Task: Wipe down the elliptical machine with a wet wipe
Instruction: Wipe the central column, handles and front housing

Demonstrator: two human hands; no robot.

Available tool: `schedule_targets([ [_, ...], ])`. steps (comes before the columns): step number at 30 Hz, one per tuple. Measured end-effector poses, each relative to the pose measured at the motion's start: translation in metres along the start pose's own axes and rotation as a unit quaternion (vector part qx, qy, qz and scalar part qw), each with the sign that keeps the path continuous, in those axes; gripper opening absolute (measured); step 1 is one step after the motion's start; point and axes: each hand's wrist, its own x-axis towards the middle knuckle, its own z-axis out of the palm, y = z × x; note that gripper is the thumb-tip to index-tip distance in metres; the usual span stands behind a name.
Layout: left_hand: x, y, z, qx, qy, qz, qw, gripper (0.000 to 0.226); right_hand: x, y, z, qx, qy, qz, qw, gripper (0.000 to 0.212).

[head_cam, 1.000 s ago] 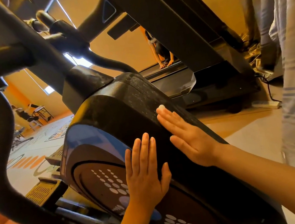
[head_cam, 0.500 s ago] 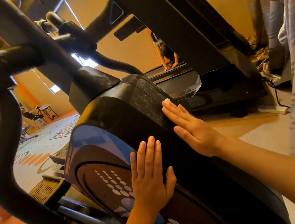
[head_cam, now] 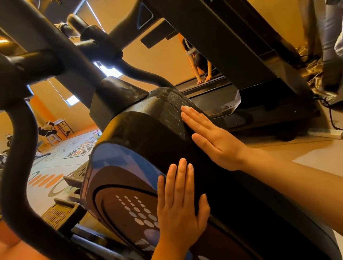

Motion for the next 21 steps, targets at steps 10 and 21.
schedule_targets([
  [10,0.000,-0.003,-0.016,-0.008,-0.025,0.011,1.000,0.059,-0.001,-0.016,0.000,-0.030,-0.064,-0.146,0.987,0.050],
  [21,-0.003,-0.004,-0.019,-0.005,-0.034,0.016,0.999,0.063,0.021,-0.018,0.001,0.002,-0.031,-0.051,0.998,0.054],
])
